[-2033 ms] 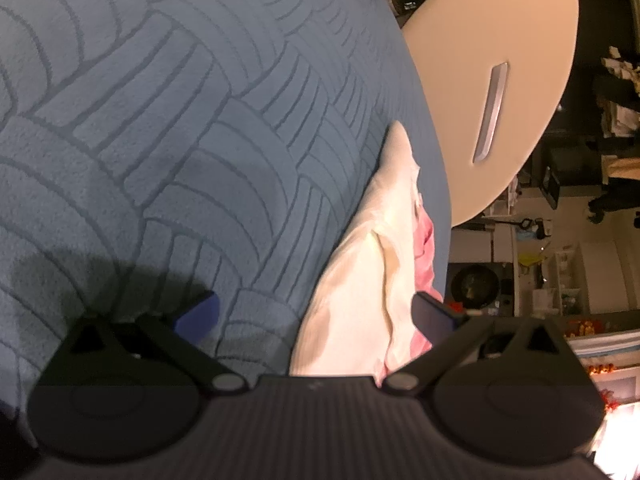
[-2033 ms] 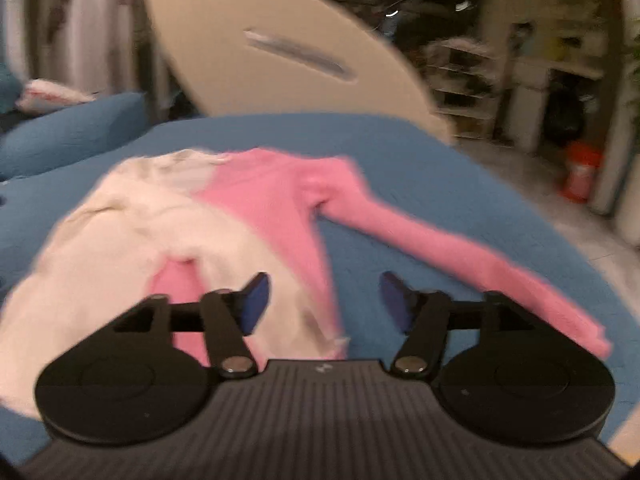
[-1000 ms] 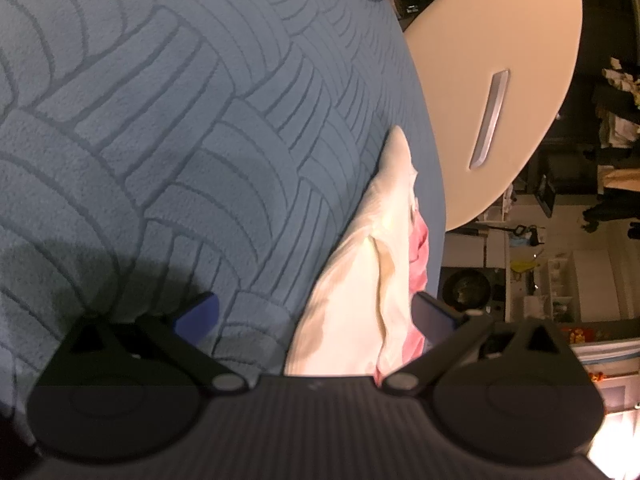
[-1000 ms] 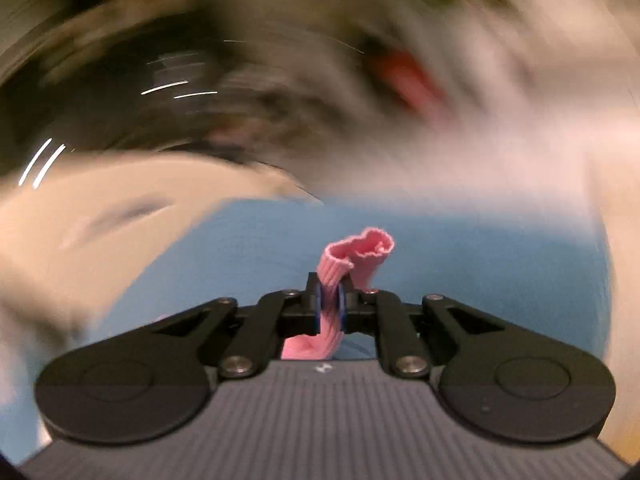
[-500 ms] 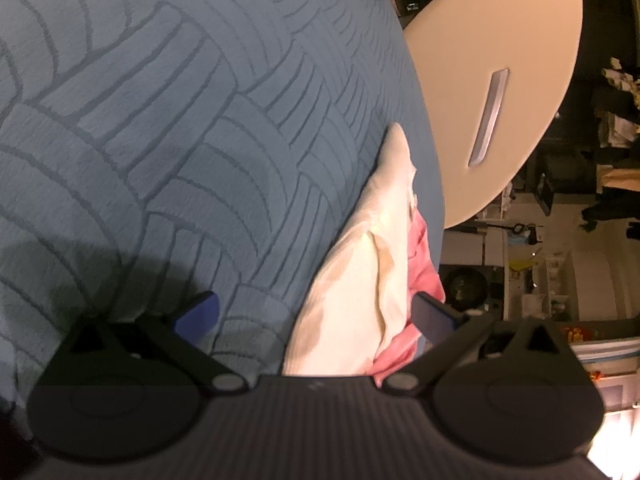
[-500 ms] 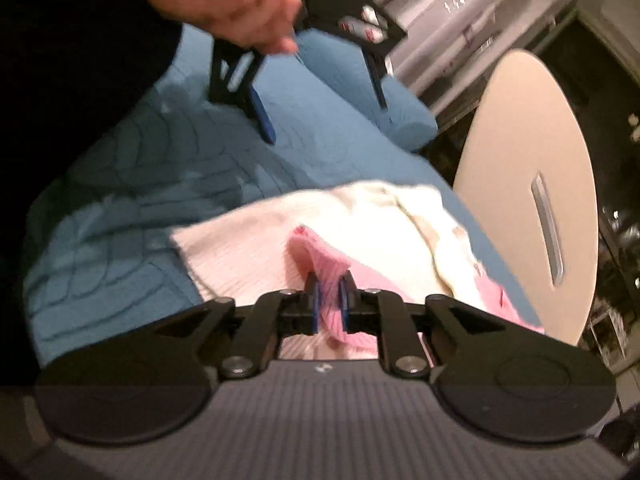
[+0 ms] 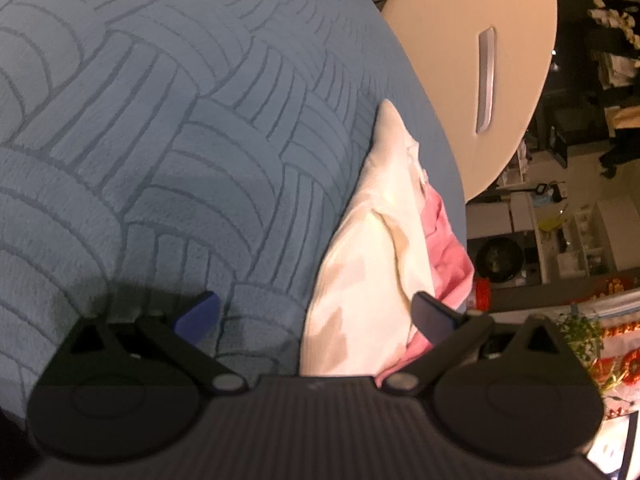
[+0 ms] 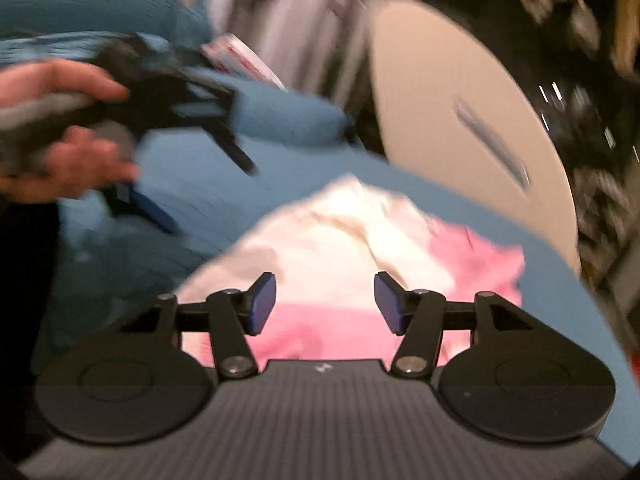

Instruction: Fold clothes

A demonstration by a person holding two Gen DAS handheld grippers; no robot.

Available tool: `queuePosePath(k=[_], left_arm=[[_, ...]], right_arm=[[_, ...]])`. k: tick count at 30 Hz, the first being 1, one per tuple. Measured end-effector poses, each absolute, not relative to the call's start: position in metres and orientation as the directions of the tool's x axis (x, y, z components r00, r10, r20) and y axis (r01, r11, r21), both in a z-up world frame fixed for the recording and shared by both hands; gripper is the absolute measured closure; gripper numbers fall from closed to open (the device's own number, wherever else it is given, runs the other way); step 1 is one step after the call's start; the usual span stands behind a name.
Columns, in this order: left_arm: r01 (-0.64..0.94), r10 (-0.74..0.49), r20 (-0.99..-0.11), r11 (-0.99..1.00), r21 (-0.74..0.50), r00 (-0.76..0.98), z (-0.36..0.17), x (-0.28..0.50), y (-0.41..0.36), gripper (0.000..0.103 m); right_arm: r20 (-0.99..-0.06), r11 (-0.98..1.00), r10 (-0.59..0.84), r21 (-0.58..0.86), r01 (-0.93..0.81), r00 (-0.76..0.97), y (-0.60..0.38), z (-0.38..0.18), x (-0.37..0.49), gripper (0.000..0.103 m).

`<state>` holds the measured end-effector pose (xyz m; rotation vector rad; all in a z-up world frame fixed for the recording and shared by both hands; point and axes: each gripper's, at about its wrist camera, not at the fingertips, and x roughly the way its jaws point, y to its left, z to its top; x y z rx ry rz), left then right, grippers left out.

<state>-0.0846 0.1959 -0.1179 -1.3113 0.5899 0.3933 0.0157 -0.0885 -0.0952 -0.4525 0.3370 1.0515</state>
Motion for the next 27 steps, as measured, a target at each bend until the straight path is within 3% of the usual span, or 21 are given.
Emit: queuePosePath(k=[3, 7, 8, 10, 15, 19, 24, 27], left_arm=[[-0.577, -0.062, -0.6, 0.208, -0.79, 0.798, -0.119, -0.089, 0.197, 0.0], [-0.575, -0.072, -0.598, 0.206, -0.792, 0.798, -0.118, -0.091, 0.196, 0.0], [-0.575, -0.079, -0.6, 0.21, -0.79, 0.796, -0.118, -0.09, 0.196, 0.0], [-0.577, -0.089, -0.605, 0.219, -0.787, 0.791, -0.118, -0.088, 0.195, 0.0], [-0.589, -0.083, -0.632, 0.288, -0.755, 0.771, -0.113, -0.08, 0.189, 0.0], [-0.578, -0.084, -0.641, 0.356, -0.735, 0.763, -0.105, -0.075, 0.182, 0.0], [-0.554, -0.052, -0.647, 0.468, -0.689, 0.761, -0.089, -0.075, 0.169, 0.0], [-0.55, -0.05, -0.652, 0.49, -0.676, 0.757, -0.085, -0.076, 0.165, 0.0]], right_arm=[[-0.597, 0.423, 0.715, -0.042, -0.905, 0.362, -0.091, -0.115, 0.027, 0.046], [-0.467, 0.461, 0.781, -0.016, -0.887, 0.415, -0.112, -0.096, 0.018, 0.046], [-0.494, 0.46, 0.77, -0.007, -0.888, 0.403, -0.11, -0.098, 0.019, 0.042], [-0.662, 0.454, 0.685, 0.063, -0.889, 0.303, -0.097, -0.116, 0.029, 0.042], [-0.456, 0.498, 0.808, 0.185, -0.847, 0.375, -0.144, -0.078, 0.032, 0.041], [-0.333, 0.566, 0.809, 0.222, -0.794, 0.484, -0.199, -0.042, 0.057, 0.041], [-0.362, 0.76, 0.649, 0.27, -0.591, 0.67, -0.268, -0.049, 0.107, 0.032], [-0.399, 0.77, 0.62, 0.475, -0.427, 0.675, -0.304, -0.068, 0.131, 0.03]])
